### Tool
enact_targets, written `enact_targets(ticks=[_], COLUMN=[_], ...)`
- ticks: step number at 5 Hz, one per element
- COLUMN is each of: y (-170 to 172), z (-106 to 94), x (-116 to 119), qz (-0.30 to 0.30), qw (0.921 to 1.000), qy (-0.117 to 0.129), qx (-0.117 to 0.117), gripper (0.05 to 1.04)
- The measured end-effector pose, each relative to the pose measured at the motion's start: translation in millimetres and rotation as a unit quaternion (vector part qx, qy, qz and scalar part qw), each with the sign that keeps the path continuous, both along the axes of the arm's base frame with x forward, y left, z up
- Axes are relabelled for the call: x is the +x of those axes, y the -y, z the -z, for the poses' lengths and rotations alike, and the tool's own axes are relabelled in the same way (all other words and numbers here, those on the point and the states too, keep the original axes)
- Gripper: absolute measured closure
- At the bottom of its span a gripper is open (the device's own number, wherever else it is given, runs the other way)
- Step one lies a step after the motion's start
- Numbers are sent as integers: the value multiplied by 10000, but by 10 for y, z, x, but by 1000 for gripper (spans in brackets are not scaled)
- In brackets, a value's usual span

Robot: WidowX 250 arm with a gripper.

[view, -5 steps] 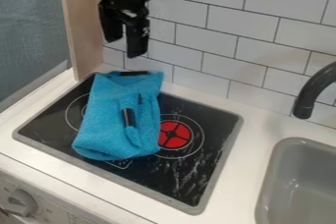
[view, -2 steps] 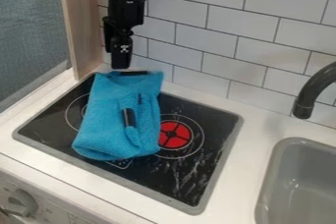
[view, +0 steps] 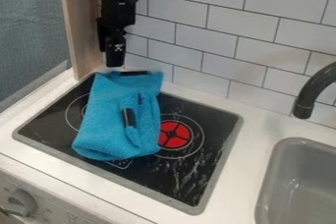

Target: Fold the cloth from top to bottom

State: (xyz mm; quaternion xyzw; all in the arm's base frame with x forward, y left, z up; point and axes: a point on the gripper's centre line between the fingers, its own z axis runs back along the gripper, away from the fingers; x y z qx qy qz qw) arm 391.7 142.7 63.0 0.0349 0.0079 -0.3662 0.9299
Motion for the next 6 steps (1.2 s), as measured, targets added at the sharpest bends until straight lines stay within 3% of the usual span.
enact_targets(ticks=[1, 2, 4, 5, 6], y=[-1, 40, 90, 97, 82], z=[111, 167, 399, 419, 426], x=[39, 76, 57, 55, 45], qz=[-8, -17, 90, 97, 59], qw=[10000, 9998, 9994, 9993, 9995], qy=[-24, 120, 53, 31, 28], qx=[-48, -169, -344, -352, -317], gripper=[85, 85, 85, 144, 397])
